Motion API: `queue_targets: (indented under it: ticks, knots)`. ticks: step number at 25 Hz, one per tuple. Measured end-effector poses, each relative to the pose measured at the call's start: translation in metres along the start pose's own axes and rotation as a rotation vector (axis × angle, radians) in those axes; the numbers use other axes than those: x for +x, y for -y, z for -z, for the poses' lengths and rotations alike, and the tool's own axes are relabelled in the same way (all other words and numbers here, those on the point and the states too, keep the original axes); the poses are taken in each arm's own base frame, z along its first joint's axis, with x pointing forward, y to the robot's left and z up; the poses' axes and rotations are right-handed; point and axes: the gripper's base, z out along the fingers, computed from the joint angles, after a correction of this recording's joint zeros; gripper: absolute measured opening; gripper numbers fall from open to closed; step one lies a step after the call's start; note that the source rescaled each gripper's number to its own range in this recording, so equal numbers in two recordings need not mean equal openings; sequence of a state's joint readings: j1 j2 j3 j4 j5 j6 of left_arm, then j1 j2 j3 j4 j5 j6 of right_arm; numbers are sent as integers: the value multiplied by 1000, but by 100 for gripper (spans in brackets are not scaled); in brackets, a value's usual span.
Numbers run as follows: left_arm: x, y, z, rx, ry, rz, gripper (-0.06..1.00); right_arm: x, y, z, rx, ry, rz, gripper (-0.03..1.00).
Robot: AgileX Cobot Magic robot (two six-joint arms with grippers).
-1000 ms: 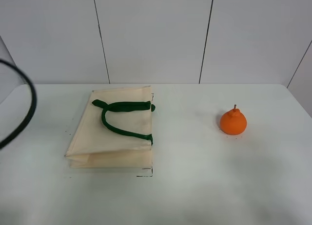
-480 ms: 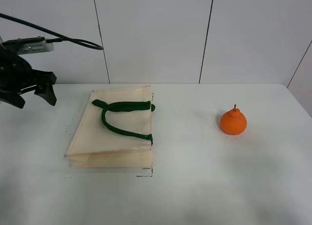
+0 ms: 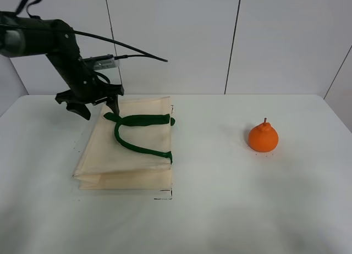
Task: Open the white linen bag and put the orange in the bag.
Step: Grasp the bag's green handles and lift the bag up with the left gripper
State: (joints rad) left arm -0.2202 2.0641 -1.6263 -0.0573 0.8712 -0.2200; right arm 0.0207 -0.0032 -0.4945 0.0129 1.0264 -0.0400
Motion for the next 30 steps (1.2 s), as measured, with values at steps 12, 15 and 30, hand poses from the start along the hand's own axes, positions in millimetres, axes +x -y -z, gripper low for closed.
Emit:
queue_targets:
  ticks: [12,15,30]
  knots:
    - [5,7,-92,-44,-100,17,97,0,0,0,0,0,0,100]
    - [6,6,-96,-52,-105,13,87,0,0,0,0,0,0,100]
    - [-4,10,-42,-46,-66,10,1,0,0,0,0,0,0,100]
